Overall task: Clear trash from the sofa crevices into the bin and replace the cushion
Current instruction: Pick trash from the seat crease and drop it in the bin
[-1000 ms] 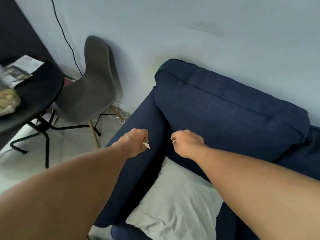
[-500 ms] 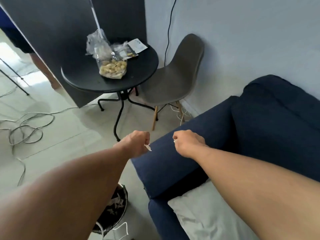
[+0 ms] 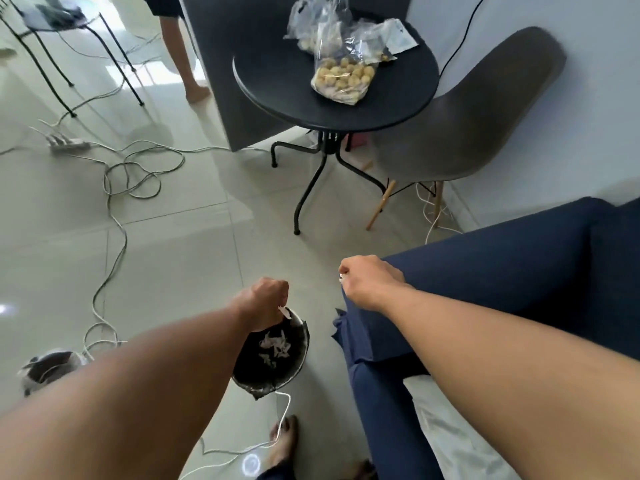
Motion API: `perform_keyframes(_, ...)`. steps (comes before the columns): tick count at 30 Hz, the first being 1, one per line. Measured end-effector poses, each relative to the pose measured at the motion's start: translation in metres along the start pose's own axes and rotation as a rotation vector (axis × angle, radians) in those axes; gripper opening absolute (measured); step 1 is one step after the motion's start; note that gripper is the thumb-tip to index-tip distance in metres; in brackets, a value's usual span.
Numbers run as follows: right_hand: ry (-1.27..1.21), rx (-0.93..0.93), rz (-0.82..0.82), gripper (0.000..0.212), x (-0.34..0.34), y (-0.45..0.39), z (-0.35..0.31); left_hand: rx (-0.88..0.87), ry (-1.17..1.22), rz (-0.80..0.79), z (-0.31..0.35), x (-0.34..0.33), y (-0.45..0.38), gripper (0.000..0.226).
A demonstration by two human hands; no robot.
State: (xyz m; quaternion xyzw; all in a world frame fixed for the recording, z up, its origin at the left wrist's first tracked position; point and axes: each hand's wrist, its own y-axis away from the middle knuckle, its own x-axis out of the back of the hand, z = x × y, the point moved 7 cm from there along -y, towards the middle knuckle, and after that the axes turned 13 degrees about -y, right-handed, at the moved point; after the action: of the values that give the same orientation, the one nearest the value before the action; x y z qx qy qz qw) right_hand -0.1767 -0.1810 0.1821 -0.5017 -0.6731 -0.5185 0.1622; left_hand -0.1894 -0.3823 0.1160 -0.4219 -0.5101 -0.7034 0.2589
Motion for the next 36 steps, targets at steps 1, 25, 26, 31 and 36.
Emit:
perform_keyframes(1,-0.005,0.003,-0.018,0.026,-0.009,-0.003,-0.007,0.008,0.000,-0.021,-0.008,-0.009,0.002,0.023)
perform_keyframes(25,-0.112,0.073,-0.200,0.027,-0.111,-0.042,-0.109,0.106,-0.025,-0.098,-0.129,-0.055,0.017,0.036)
perform_keyframes(26,-0.116,0.069,-0.209,0.028,-0.115,-0.044,-0.112,0.109,-0.026,-0.098,-0.134,-0.055,0.018,0.035)
perform_keyframes(31,-0.116,0.046,-0.264,0.038,-0.136,-0.046,-0.124,0.125,-0.017,-0.106,-0.156,-0.054,0.023,0.042)
perform_keyframes(36,-0.150,0.031,-0.271,0.044,-0.142,-0.048,-0.124,0.089,-0.042,-0.111,-0.163,-0.054,0.023,0.040)
